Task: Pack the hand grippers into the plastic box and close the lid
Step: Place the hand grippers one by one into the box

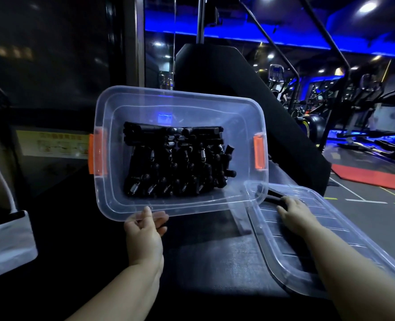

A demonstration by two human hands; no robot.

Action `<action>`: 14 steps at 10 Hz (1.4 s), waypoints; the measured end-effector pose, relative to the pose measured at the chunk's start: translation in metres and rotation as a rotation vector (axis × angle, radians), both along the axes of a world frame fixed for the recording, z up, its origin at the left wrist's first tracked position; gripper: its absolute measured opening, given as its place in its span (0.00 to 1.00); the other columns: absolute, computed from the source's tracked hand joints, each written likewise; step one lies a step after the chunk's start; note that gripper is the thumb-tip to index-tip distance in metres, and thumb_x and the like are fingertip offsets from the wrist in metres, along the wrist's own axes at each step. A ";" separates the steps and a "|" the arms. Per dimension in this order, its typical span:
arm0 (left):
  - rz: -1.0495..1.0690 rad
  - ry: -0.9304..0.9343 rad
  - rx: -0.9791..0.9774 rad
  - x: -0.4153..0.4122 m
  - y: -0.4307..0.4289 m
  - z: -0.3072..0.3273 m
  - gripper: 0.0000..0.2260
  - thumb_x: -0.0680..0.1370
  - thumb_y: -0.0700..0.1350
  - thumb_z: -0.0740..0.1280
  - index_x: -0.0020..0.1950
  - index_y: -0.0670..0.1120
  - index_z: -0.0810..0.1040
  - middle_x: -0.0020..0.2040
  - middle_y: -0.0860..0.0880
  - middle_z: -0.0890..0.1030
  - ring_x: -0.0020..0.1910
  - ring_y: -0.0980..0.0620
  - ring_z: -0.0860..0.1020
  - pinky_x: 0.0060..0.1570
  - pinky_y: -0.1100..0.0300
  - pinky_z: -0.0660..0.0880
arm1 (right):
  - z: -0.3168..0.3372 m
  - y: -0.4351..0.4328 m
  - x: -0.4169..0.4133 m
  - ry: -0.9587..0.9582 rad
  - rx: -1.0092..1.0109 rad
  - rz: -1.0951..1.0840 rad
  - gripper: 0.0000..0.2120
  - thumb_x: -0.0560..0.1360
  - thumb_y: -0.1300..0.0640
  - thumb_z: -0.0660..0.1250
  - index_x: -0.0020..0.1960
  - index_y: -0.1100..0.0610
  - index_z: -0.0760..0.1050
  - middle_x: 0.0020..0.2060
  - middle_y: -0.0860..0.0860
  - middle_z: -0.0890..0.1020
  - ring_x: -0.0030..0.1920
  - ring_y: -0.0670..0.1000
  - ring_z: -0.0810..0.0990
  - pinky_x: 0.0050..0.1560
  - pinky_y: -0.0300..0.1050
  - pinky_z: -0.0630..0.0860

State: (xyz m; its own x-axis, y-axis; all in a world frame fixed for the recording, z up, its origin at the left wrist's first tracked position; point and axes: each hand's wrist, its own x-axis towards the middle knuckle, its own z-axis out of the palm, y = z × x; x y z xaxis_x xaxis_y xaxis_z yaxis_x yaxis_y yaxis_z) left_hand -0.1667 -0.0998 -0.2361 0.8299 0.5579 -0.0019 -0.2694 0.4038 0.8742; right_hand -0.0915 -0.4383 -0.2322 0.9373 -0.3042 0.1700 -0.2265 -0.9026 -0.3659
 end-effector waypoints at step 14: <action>-0.005 0.007 0.004 -0.002 -0.001 0.003 0.06 0.83 0.48 0.57 0.46 0.51 0.66 0.40 0.47 0.81 0.41 0.51 0.81 0.38 0.60 0.72 | 0.060 0.111 -0.038 -0.919 -0.104 0.289 0.20 0.70 0.51 0.57 0.59 0.49 0.79 0.45 0.51 0.82 0.46 0.58 0.79 0.47 0.50 0.65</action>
State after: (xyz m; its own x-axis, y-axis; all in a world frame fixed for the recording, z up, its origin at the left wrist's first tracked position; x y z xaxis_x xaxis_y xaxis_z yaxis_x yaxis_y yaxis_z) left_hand -0.1687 -0.1007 -0.2335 0.8329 0.5534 -0.0054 -0.2613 0.4018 0.8777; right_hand -0.1296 -0.3270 -0.1720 0.4615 -0.0252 0.8868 0.3434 -0.9166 -0.2048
